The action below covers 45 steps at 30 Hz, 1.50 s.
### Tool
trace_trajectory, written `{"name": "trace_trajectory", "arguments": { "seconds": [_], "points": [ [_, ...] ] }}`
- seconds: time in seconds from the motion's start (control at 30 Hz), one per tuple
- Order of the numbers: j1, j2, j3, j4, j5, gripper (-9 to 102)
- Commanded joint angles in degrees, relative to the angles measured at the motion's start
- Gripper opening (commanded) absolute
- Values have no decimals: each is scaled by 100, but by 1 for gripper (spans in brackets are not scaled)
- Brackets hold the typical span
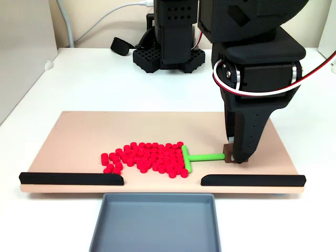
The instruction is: Gather the left side granules
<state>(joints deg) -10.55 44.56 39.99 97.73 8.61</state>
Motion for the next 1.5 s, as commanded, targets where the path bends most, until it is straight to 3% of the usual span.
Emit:
{"name": "trace_trajectory", "arguments": {
  "seconds": [0.0,0.4,0.53,0.63,0.83,1.07,1.47],
  "points": [
    [-97,105,18,-18,26,0],
    [-861,817,18,123,299,0],
    [-1081,1318,237,141,-26,0],
    [-1125,2145,914,141,-870,0],
    [-923,4061,2839,141,-3753,0],
    [-79,5405,4166,141,-6776,0],
    [1046,5212,4175,70,-9299,0]
  ]
}}
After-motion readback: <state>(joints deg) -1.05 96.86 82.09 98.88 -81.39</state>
